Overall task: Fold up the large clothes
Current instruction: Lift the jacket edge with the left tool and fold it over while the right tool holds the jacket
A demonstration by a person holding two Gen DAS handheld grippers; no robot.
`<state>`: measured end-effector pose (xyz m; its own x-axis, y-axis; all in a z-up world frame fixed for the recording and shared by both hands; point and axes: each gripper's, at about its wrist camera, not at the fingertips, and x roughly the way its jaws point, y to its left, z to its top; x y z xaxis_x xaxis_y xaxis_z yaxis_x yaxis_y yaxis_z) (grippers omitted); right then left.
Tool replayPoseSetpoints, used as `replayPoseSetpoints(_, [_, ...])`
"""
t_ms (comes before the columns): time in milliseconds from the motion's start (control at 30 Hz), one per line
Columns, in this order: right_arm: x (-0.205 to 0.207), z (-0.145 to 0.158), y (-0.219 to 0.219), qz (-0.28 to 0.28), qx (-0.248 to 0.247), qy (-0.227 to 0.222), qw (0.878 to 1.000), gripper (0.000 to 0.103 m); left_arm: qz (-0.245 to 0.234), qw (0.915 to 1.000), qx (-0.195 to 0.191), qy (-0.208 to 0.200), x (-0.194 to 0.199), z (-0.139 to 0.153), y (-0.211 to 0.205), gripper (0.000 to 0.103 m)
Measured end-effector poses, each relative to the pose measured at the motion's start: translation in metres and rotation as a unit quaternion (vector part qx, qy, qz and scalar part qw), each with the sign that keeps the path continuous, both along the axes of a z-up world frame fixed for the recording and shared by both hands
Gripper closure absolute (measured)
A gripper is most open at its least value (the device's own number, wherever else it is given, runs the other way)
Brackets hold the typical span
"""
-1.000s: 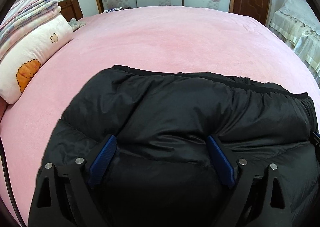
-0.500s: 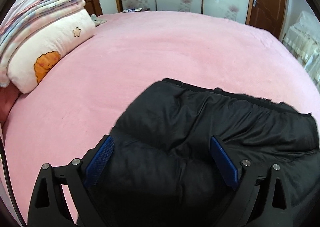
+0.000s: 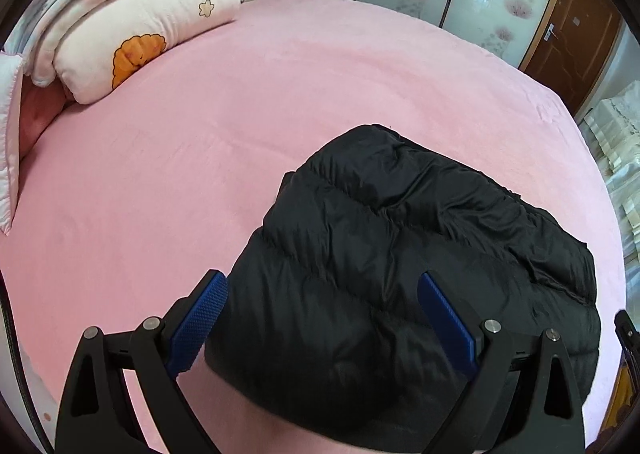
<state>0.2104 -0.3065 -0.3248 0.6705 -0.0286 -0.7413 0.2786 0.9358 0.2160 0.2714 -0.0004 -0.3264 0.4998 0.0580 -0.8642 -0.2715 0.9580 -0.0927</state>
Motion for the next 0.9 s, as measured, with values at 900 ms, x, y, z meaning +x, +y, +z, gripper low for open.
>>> replayPoseSetpoints(900, [-0.008,0.009,0.11,0.13,-0.023,-0.059,0.989,0.079,0.043,0.9651,-0.25,0.065,-0.076,-0.073,0.053,0.007])
